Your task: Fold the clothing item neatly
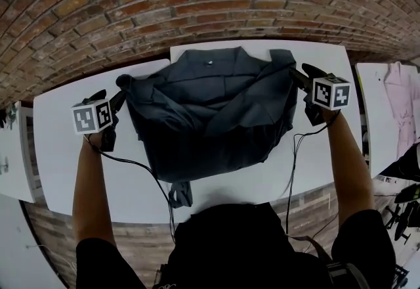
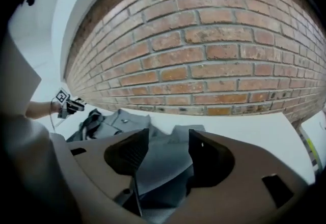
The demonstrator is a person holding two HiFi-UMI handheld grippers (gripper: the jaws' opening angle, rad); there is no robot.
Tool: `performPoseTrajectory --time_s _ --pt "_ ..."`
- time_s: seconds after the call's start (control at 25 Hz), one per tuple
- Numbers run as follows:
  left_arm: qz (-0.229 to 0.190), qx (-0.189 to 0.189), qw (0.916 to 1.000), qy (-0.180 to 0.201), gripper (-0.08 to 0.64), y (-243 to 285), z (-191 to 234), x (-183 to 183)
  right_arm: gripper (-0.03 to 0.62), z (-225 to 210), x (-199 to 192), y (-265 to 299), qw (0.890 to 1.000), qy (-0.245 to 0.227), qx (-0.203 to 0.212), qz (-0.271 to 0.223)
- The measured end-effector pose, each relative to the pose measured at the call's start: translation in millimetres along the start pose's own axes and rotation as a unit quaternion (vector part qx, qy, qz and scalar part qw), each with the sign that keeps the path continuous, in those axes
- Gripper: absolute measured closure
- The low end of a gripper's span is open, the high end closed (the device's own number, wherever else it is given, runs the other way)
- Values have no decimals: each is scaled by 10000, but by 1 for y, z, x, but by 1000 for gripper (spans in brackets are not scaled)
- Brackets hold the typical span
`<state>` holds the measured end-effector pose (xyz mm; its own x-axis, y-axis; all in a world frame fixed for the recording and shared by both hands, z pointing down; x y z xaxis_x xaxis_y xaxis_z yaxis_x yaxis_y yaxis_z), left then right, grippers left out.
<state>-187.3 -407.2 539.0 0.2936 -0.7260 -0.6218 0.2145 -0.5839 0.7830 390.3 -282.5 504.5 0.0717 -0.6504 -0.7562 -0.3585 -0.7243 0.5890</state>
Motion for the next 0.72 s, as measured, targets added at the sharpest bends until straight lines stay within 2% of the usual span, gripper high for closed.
performPoseTrajectory --time_s 0.12,0.2,0.36,0.44,0.52,0.6,0.72 --pt "83 -558 9982 -207 285 -31 -20 -31 365 60 -43 -29 9980 132 605 159" --pt "280 -933 9949 -264 285 -50 -39 -63 367 93 -83 -44 9953 308 813 425" --pt "881 -1392 9857 -355 285 -79 -73 -135 367 117 -153 -62 9893 1081 666 715" --pt "1157 -1521 9807 -403 285 -84 -86 -163 368 120 -170 -64 9844 1528 585 652" --pt "1327 -1644 9757 -576 285 -83 -97 -179 371 126 -171 -61 9790 1848 682 532" --pt "1417 -1725 9722 -711 285 -81 -107 -186 426 134 -170 -53 9734 2058 832 565" --pt "1470 -1656 9731 -639 303 -78 -115 -187 529 141 -176 -45 9688 2224 860 673"
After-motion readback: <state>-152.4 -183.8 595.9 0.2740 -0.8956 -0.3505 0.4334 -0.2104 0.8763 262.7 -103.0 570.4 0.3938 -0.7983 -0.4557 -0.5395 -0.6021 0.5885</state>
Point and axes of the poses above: the fingertips, and each gripper's own axes: y forward along the fingers, z to its left, x out of its top, the point moved 4 cm from there along -y, backward along the fingers, and after that the axes turned 10 degrees about x, right-handed, at the moved point
